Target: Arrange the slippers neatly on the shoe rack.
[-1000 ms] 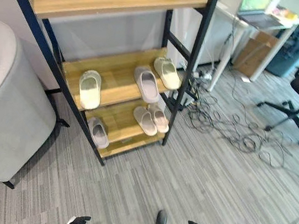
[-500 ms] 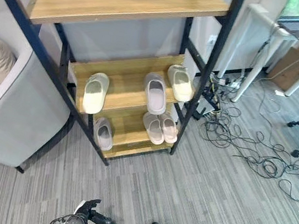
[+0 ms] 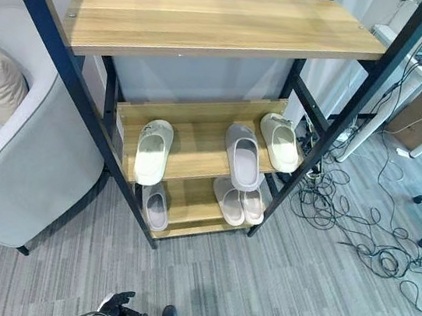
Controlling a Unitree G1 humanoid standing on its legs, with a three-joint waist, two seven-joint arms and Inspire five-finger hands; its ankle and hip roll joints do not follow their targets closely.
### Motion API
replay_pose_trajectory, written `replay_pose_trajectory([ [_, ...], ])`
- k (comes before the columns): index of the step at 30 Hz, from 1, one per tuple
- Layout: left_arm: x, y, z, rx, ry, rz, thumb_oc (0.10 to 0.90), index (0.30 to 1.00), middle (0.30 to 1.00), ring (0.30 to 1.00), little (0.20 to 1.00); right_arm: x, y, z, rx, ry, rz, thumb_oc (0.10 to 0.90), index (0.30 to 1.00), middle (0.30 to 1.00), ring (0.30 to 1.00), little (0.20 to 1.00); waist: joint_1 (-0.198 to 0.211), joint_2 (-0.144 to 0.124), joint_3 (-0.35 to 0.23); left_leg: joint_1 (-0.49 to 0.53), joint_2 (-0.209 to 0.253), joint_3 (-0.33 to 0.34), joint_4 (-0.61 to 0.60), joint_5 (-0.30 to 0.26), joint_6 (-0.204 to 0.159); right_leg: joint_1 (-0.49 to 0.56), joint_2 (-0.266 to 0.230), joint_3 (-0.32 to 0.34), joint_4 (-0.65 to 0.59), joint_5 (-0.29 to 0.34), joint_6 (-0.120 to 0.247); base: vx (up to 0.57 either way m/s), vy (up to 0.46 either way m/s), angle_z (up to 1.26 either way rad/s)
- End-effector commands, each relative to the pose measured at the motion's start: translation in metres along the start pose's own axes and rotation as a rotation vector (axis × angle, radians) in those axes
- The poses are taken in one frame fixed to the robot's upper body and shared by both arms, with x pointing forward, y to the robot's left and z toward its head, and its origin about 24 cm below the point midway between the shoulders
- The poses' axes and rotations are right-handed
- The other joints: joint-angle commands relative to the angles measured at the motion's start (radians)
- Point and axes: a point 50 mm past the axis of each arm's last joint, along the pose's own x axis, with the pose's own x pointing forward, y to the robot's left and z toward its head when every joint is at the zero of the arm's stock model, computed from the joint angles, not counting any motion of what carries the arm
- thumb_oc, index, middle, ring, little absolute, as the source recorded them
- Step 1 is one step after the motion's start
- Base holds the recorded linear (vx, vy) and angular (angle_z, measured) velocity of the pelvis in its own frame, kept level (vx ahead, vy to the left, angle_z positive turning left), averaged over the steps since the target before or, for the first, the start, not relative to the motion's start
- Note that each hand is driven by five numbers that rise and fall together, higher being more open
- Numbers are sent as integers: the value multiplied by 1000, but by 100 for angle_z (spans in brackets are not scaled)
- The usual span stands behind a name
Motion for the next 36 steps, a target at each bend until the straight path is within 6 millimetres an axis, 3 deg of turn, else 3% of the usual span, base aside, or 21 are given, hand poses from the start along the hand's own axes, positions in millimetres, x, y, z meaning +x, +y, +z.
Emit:
replay_pose_trajectory([
  [1,0,6,-1,49,-6,2,800,900,900,900,900,0,-2,6,-2,-37,3,800,900,900,900,900,8,-1,-25,-36,-39,-90,37,-92,-32,-29,34,60,-52,70,-12,170,-27,34],
  [3,0,6,0,54,-8,4,800,900,900,900,900,0,-2,7,5,-41,0,800,900,900,900,900,-2,-5,-21,-22,-46,-110,36,-103,-36,-23,36,84,-166,59,-26,171,-70,59],
  [4,1,6,1,59,-9,1,800,900,900,900,900,1,-5,8,5,-40,-2,800,900,900,900,900,-12,-13,-18,-7,-59,-135,43,-119,-39,-42,26,112,-298,94,-29,151,-73,54],
  [6,0,8,-2,60,4,8,800,900,900,900,900,1,-6,8,2,-42,-5,800,900,900,900,900,-17,-13,-20,3,-58,-137,39,-126,-43,-40,28,122,-317,106,-17,101,-53,43],
  [13,-2,3,-14,76,35,-10,800,900,900,900,900,0,0,25,-40,-130,45,800,900,900,900,900,-3,-24,-60,33,-55,-156,20,-131,-58,53,31,108,-420,114,-41,99,-76,19],
  [16,-3,-1,-13,87,29,-20,800,900,900,900,900,-3,4,50,-57,-251,80,800,900,900,900,900,1,-21,-74,35,-48,-165,-6,-113,-71,87,38,95,-461,112,-47,33,-61,7],
  [17,-2,-4,-7,98,6,-31,800,900,900,900,900,-7,7,71,-66,-342,110,800,900,900,900,900,2,-20,-77,30,-44,-171,-12,-108,-79,99,42,88,-481,110,-50,9,-48,0],
  [18,-2,-4,-7,98,6,-31,800,900,900,900,900,-7,7,71,-66,-342,110,800,900,900,900,900,2,-20,-77,30,-44,-171,-12,-108,-79,100,42,87,-482,111,-50,3,-54,5],
  [19,-1,-7,0,119,-24,-38,800,900,900,900,900,-15,10,100,-76,-473,148,800,900,900,900,900,2,-19,-78,29,-41,-175,-12,-109,-85,108,45,83,-500,112,-51,4,-24,7],
  [20,-1,-7,0,118,-24,-38,800,900,900,900,900,-15,10,100,-77,-473,148,800,900,900,900,900,1,-18,-78,30,-41,-175,-12,-109,-85,109,45,82,-500,112,-51,3,-25,9],
  [23,-1,-11,5,122,-51,-44,800,900,900,900,900,-32,13,135,-71,-647,196,800,900,900,900,900,4,-13,-79,36,-36,-172,-12,-112,-89,121,49,80,-519,111,-51,3,-5,4],
  [30,-4,-20,-9,109,-11,-57,800,900,900,900,900,-68,25,186,-19,-901,320,800,900,900,900,900,12,-6,-93,58,-28,-166,-12,-119,-95,151,57,80,-519,90,-61,15,-3,0],
  [32,-5,-21,-10,109,-10,-59,800,900,900,900,900,-71,25,190,-19,-920,323,800,900,900,900,900,13,-5,-94,59,-27,-167,-12,-120,-95,154,57,79,-519,88,-61,22,1,3],
  [35,-6,-26,-14,119,-1,-73,800,900,900,900,900,-92,22,216,20,-1058,334,800,900,900,900,900,21,-3,-99,65,-26,-170,-12,-123,-96,161,57,74,-519,84,-63,20,0,2],
  [36,-6,-26,-14,119,-1,-73,800,900,900,900,900,-92,22,216,20,-1058,334,800,900,900,900,900,21,-3,-99,65,-26,-170,-12,-123,-96,161,57,74,-519,84,-63,0,0,0],
])
